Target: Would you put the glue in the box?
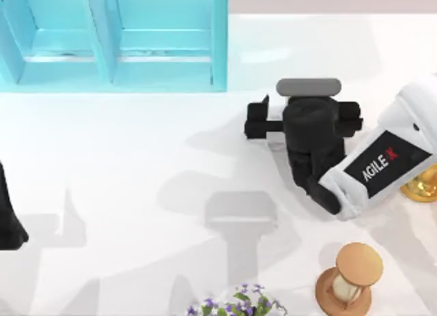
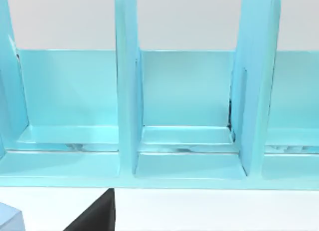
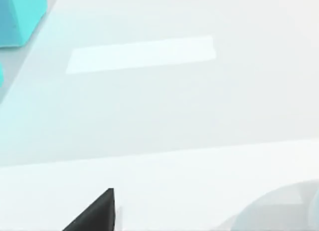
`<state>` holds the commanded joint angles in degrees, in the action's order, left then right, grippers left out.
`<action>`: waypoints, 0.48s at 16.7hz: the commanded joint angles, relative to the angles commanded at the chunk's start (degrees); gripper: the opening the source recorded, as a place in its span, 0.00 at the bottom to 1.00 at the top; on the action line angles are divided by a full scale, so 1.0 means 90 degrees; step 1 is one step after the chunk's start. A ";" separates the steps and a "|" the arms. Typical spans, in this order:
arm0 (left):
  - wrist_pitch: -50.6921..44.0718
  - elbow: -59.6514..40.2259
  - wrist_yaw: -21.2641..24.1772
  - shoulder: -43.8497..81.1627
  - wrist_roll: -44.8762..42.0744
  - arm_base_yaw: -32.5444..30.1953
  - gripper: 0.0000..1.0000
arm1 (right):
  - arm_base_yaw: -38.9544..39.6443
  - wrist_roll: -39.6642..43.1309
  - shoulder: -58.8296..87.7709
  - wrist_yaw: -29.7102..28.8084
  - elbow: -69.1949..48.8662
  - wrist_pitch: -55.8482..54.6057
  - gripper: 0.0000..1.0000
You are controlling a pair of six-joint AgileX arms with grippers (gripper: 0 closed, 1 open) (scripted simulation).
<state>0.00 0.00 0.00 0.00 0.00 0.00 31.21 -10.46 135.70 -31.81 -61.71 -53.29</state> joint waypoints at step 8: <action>0.0000 0.0000 0.0000 0.0000 0.0000 0.0000 1.00 | 0.0000 0.0000 0.0000 0.0000 0.0000 0.0000 0.55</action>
<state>0.00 0.00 0.00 0.00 0.00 0.00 31.21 -10.46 135.70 -31.81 -61.71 -53.29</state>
